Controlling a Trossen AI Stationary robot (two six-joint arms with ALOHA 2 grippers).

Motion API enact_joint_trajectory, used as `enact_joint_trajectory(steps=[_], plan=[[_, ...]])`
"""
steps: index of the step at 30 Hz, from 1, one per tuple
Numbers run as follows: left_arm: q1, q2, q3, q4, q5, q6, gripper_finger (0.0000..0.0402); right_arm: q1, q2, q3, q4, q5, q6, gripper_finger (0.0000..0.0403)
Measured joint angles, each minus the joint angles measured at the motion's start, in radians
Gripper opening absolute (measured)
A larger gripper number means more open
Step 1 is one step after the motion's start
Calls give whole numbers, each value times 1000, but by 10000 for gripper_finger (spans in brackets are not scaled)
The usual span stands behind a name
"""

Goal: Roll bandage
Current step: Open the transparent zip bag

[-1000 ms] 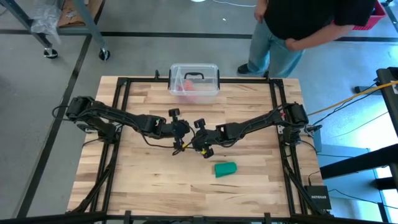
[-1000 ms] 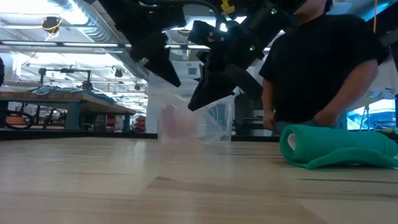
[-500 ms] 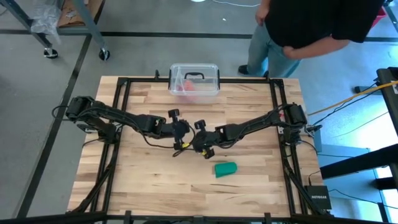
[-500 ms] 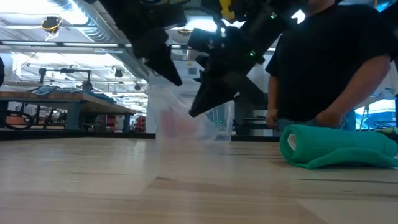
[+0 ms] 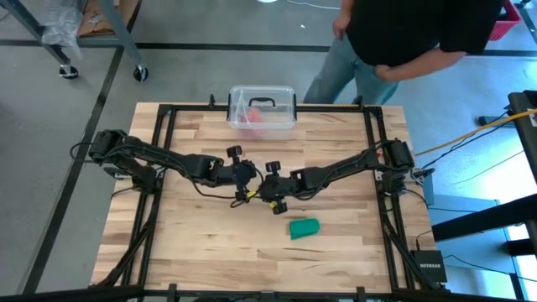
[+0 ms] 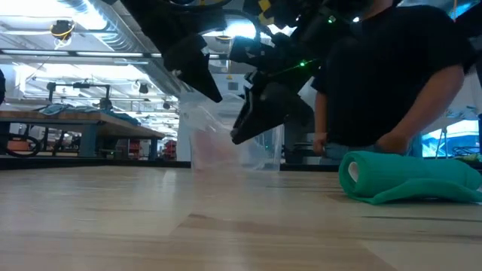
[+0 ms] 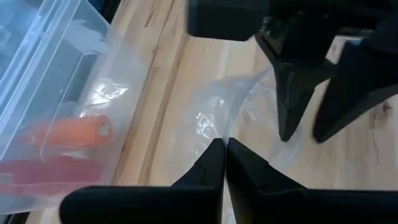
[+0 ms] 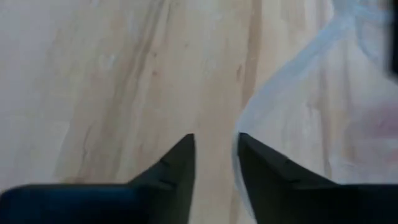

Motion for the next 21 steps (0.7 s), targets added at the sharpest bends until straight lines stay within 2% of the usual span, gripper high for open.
enact_joint_trajectory(steps=[4, 8, 12, 17, 21], plan=[[6, 0, 0, 2, 0, -2, 1, 0, -19, 54, -157, -52, 7, 173], [11, 0, 0, 3, -1, -9, 2, 5, -33, 117, -225, -66, 52, 200], [10, 0, 0, 4, -1, -13, 2, 9, -34, 138, -226, -71, 60, 206], [10, 0, 0, 2, -1, -14, 1, 7, -34, 138, -202, 6, 83, 206], [11, 0, 0, 1, -1, -19, 4, 59, -83, 139, -223, 31, 77, 206]])
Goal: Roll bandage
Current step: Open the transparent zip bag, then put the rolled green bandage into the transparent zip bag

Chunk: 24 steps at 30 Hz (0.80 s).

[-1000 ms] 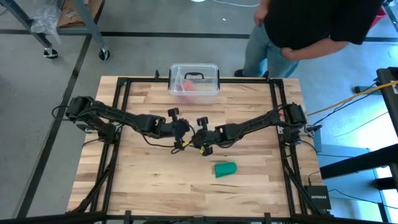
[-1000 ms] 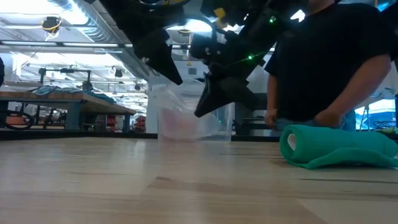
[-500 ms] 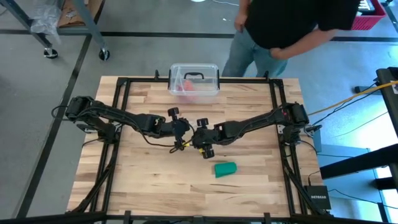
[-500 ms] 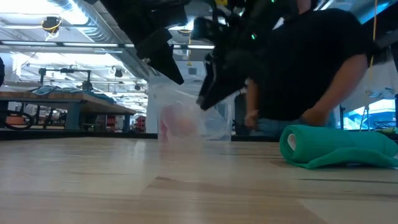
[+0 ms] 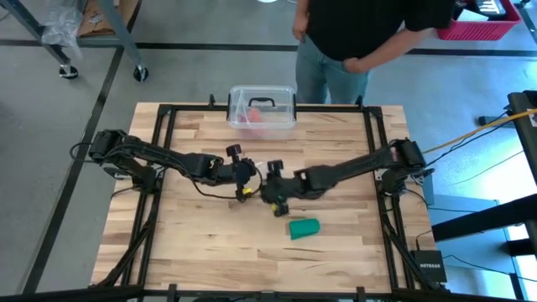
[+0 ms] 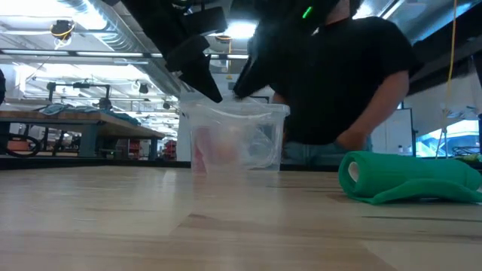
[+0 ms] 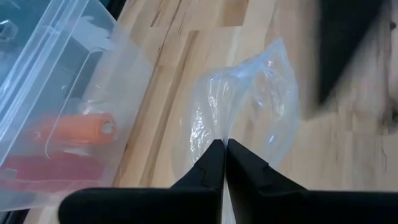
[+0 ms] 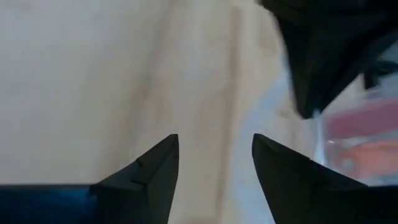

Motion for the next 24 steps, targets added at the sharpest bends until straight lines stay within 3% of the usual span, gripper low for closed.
enact_joint_trajectory(steps=[3, 8, 13, 18, 24], plan=[[0, 0, 0, -3, 1, -2, 4, 60, -63, 3, -141, -16, 41, 206], [0, 0, -4, -9, 0, -7, 4, 169, -113, -18, -345, -140, 241, 207], [0, 0, -4, -8, 1, -9, 5, 257, -112, -123, -334, -205, 396, 207], [0, 0, -5, -8, 1, -11, 5, 268, -110, -200, -277, -212, 492, 211], [-1, 0, -5, -8, 1, -23, 5, 269, -110, -245, -249, -295, 549, 261]])
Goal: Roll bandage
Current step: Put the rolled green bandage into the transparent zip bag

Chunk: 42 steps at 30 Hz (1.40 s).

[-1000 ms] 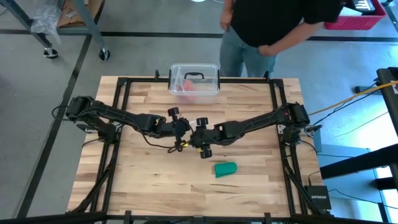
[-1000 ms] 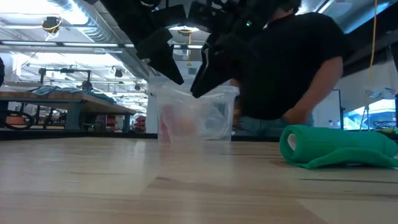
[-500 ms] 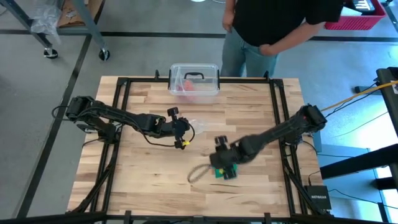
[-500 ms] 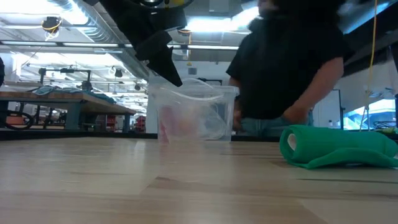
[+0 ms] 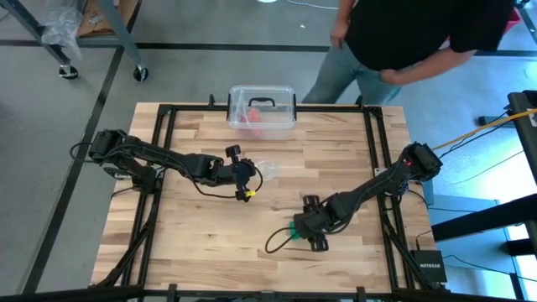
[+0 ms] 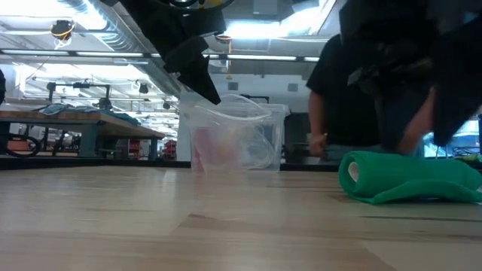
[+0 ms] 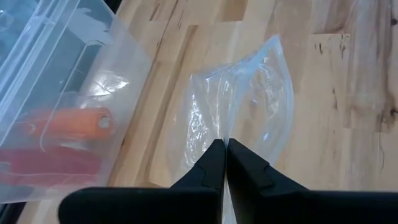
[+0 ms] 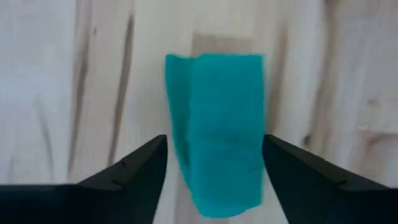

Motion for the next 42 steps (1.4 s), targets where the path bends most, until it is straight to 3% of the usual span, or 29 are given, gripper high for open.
enact_joint_trajectory(steps=[3, 7, 19, 24, 30, 36, 42], plan=[[-1, 0, 0, 0, 0, -7, 5, -1, 0, -21, 27, -29, 9, 288], [-1, 0, 0, 0, 0, -18, 5, 6, 0, -76, 130, 17, 5, 308], [-1, 0, 0, 2, 0, -49, 5, 42, 30, -138, 262, -9, 3, 308], [-1, 0, -1, 2, 1, -64, 5, 48, 31, -138, 257, 160, -51, 307], [-1, 0, -1, 10, 1, -80, 5, 44, 31, -138, 259, 215, -97, 261], [-6, 0, -1, 9, 0, -97, 5, 44, 29, -155, 265, 136, 8, 201], [-10, 0, -1, 9, 1, -117, 5, 47, 26, -153, 255, 208, -3, 160]])
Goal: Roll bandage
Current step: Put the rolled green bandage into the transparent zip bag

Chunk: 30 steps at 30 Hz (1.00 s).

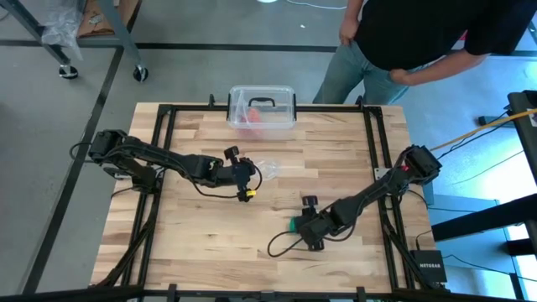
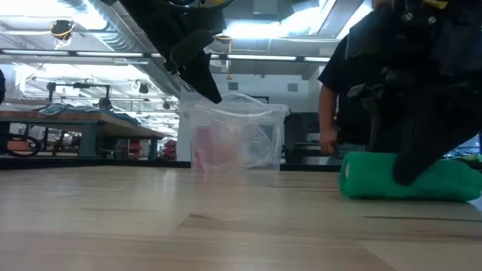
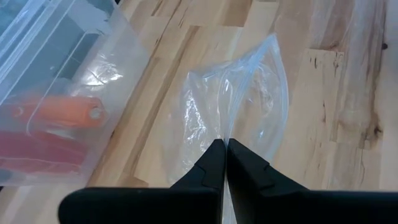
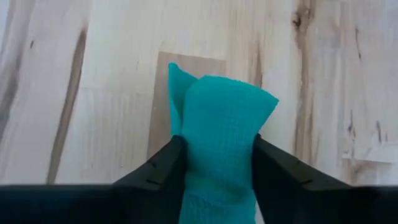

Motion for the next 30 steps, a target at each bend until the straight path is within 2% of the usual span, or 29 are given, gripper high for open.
enact_joint_trajectory(steps=[3, 8, 15, 22, 25, 27, 30], plan=[[-6, 0, 0, 1, 0, -13, 5, 10, -13, 41, -67, -5, -47, 135], [-20, 0, 0, 1, 3, -31, 5, 28, -88, 130, -106, 121, -155, 105], [-45, 0, 0, 51, 129, -36, 5, -24, -154, 123, 87, 337, -414, 91], [-75, 0, 0, 96, 246, -71, 5, -90, -153, 60, 529, 302, -730, 89], [-80, -3, 0, 123, 272, -97, 5, -104, -153, 29, 686, 254, -833, 89], [-80, -8, 0, 148, 294, -127, 5, -104, -146, 18, 758, 213, -872, 89], [-80, -14, -1, 162, 341, -151, 5, -101, -117, 17, 802, 208, -965, 89]])
